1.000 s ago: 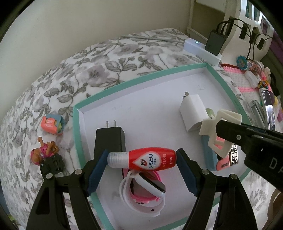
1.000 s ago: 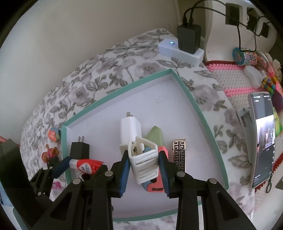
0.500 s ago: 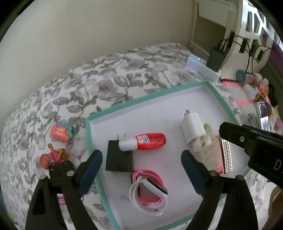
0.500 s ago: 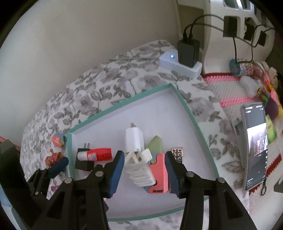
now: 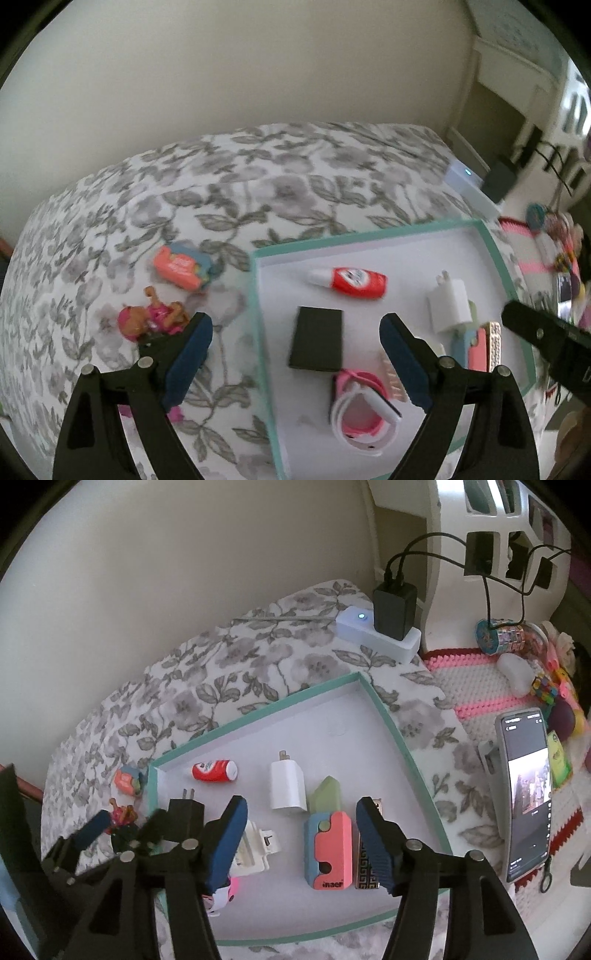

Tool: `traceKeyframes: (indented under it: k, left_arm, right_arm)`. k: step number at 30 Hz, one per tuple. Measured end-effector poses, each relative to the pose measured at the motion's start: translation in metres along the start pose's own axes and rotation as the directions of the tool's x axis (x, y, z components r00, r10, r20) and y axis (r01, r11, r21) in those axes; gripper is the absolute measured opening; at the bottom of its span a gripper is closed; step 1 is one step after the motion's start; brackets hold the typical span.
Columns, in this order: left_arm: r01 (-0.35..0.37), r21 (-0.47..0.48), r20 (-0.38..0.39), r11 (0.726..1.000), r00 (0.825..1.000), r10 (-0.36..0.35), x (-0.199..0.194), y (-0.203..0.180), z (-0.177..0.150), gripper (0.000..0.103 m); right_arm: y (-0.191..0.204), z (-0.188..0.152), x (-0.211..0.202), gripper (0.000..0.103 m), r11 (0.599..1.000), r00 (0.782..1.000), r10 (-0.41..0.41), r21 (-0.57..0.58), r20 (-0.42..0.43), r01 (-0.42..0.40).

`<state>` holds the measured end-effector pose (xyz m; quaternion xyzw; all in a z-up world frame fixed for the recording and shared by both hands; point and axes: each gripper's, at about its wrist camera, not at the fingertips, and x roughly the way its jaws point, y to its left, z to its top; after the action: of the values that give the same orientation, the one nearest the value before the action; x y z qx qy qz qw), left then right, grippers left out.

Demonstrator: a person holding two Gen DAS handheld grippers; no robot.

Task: Organize rigid objects
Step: 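Open both grippers to drop the red bottle and white comb in the tray, then move both grippers back toward the remaining objects on the bed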

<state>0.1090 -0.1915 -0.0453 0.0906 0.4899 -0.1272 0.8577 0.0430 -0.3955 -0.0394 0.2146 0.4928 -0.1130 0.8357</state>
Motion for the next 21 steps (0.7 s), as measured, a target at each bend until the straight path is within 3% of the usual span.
traceKeyframes:
  k: [4, 12, 16, 21]
  left_arm:
    - [-0.020, -0.061, 0.009, 0.998, 1.000, 0.021, -0.002, 0.019, 0.003, 0.098]
    - [-0.048, -0.157, 0.007, 0.986, 0.999, 0.050, -0.005, 0.055, 0.006, 0.099]
    - [-0.054, -0.198, -0.010, 0.979, 0.999, 0.053, -0.005, 0.071, 0.004, 0.099]
    - [-0.072, -0.225, -0.028, 0.972, 0.997, 0.068, -0.006, 0.086, 0.002, 0.099]
  right_arm:
    - [0.005, -0.001, 0.003, 0.074, 1.000, 1.000, -0.004, -0.018, -0.001, 0.004]
    - [0.018, -0.004, 0.011, 0.084, 0.998, 1.000, -0.010, -0.065, -0.012, 0.009]
    - [0.024, -0.006, 0.013, 0.097, 0.996, 1.000, -0.011, -0.086, -0.009, 0.010]
    - [0.030, -0.008, 0.015, 0.102, 0.995, 1.000, -0.006, -0.101, -0.009, 0.005]
